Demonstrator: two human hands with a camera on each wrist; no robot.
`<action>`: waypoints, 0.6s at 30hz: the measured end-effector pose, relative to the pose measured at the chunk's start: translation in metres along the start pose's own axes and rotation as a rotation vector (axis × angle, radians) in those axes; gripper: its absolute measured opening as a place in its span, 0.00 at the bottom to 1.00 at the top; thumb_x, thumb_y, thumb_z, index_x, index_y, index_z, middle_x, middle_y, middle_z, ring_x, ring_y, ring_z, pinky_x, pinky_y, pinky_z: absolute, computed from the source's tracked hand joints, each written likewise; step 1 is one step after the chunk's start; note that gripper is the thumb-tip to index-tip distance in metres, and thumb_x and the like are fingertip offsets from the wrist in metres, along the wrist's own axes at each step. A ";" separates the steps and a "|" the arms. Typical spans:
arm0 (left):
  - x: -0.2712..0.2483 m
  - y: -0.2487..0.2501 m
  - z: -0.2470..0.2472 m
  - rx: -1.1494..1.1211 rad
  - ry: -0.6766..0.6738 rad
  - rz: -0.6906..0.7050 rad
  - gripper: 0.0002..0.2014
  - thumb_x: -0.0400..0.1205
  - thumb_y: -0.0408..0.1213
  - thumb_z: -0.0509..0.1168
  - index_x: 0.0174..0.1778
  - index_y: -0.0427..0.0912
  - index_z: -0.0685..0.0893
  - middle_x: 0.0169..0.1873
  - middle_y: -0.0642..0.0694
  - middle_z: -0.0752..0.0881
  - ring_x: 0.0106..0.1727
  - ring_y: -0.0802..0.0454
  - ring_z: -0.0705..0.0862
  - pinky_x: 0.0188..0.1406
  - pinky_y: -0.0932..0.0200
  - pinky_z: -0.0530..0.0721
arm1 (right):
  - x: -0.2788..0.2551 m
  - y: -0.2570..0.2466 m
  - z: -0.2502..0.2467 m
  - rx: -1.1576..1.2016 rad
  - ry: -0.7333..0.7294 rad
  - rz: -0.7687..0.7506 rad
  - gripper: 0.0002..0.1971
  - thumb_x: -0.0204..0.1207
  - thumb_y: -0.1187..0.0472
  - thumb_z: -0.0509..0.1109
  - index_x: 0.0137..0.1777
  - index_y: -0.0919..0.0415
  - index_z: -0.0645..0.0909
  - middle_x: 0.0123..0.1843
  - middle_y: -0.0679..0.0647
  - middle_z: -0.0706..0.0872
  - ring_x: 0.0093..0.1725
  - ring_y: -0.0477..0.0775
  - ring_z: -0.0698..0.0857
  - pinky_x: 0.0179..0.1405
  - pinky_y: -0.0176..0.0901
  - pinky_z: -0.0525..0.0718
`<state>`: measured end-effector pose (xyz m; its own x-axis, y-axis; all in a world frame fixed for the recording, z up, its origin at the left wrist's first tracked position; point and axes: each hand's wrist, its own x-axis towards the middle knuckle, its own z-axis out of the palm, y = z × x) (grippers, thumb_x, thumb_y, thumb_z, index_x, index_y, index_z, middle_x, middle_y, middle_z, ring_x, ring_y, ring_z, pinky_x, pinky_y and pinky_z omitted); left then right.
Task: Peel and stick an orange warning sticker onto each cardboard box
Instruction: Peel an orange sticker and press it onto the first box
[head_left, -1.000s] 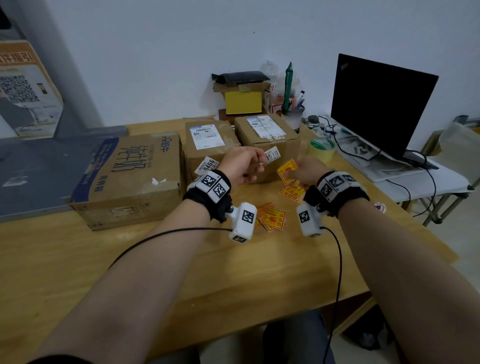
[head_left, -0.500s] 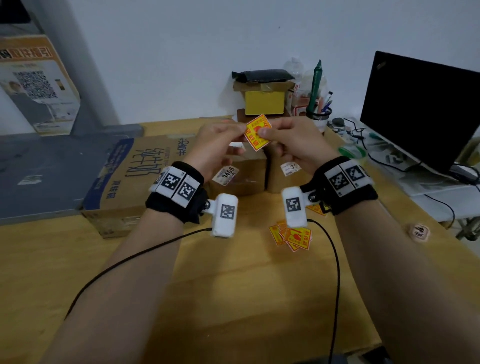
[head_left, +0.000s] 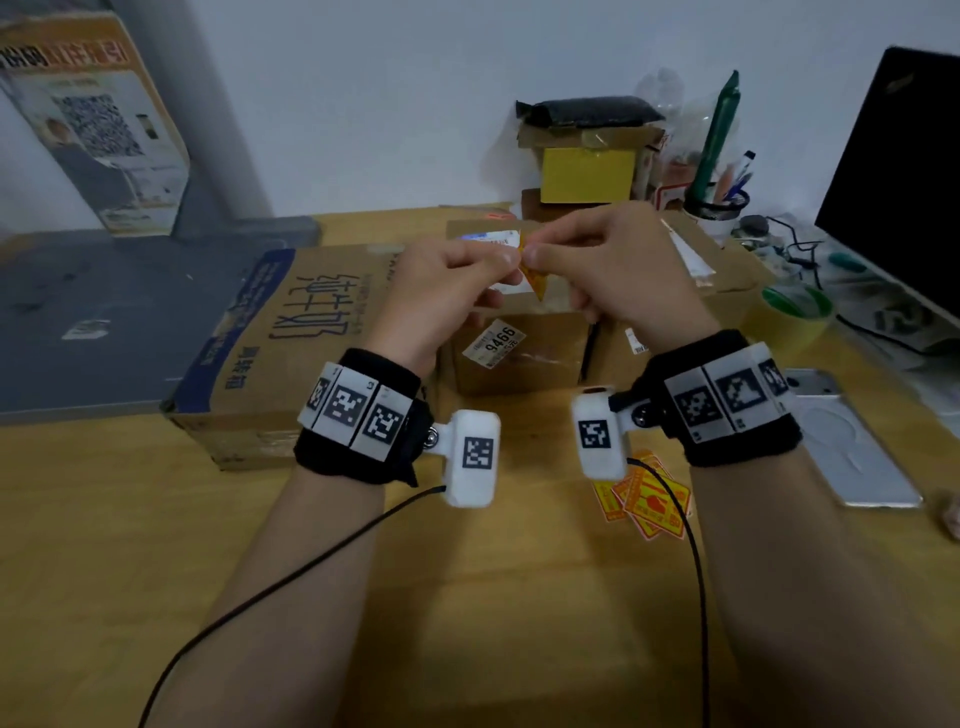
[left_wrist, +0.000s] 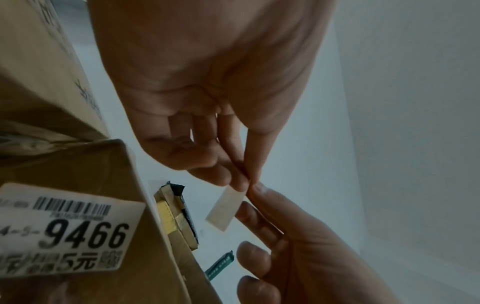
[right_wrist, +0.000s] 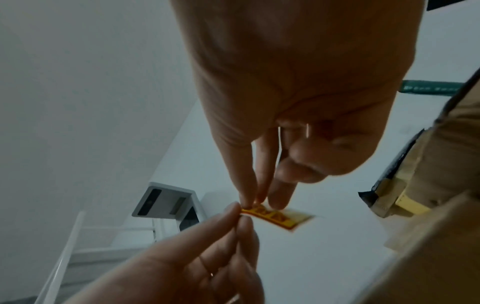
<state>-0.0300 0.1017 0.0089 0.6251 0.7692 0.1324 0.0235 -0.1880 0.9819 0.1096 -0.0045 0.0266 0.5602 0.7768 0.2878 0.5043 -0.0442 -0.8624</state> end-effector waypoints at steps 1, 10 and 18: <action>0.000 -0.001 0.000 0.005 -0.008 0.003 0.08 0.85 0.39 0.72 0.40 0.49 0.93 0.35 0.54 0.93 0.35 0.58 0.87 0.28 0.65 0.80 | -0.001 0.000 0.000 -0.012 -0.002 -0.015 0.02 0.78 0.58 0.80 0.45 0.54 0.93 0.19 0.39 0.84 0.16 0.41 0.76 0.15 0.36 0.77; 0.005 0.001 0.002 -0.120 -0.048 -0.047 0.08 0.87 0.39 0.69 0.49 0.46 0.94 0.39 0.53 0.94 0.35 0.59 0.87 0.35 0.61 0.79 | 0.005 0.001 -0.003 0.038 0.004 -0.022 0.04 0.79 0.59 0.79 0.47 0.59 0.94 0.23 0.45 0.87 0.19 0.46 0.78 0.19 0.39 0.84; 0.004 0.002 0.004 -0.161 -0.050 -0.066 0.09 0.88 0.38 0.68 0.55 0.42 0.93 0.39 0.53 0.93 0.36 0.60 0.87 0.34 0.63 0.79 | 0.005 0.001 -0.007 0.030 0.001 -0.024 0.04 0.79 0.58 0.79 0.49 0.57 0.95 0.37 0.53 0.94 0.24 0.50 0.81 0.22 0.42 0.87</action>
<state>-0.0246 0.1023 0.0110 0.6647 0.7444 0.0644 -0.0571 -0.0354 0.9977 0.1173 -0.0047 0.0299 0.5491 0.7764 0.3092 0.4975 -0.0064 -0.8675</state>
